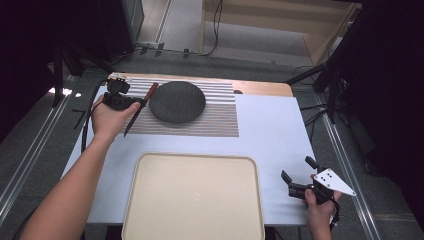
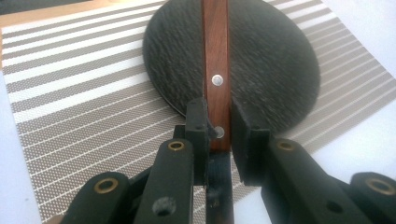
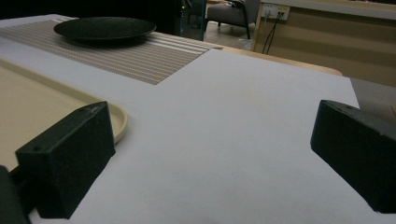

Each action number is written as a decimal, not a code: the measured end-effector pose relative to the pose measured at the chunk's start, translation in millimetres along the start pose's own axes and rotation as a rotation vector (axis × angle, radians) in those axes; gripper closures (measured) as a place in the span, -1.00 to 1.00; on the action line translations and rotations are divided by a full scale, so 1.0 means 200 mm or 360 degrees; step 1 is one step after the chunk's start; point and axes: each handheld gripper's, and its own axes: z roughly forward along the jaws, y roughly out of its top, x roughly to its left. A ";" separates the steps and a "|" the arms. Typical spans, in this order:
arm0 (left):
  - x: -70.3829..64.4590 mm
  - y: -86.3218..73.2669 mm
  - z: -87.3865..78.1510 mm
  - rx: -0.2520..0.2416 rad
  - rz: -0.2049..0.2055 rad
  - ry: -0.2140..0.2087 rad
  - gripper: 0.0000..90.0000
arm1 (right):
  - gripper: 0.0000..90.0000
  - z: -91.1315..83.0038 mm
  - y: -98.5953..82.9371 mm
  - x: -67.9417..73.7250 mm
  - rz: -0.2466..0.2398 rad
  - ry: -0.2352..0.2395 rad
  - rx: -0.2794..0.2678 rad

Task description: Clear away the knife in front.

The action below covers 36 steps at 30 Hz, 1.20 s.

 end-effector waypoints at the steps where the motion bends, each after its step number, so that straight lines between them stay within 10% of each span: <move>1: -0.01 0.00 0.00 0.0003 0.0010 0.0000 0.72 | -1.00 0.00 0.00 0.00 -0.0004 -0.0001 -0.0003; 36: -0.33 -0.29 -0.10 -0.0056 0.0191 -0.0196 0.72 | -1.00 0.00 0.00 0.00 -0.0011 0.0001 0.0000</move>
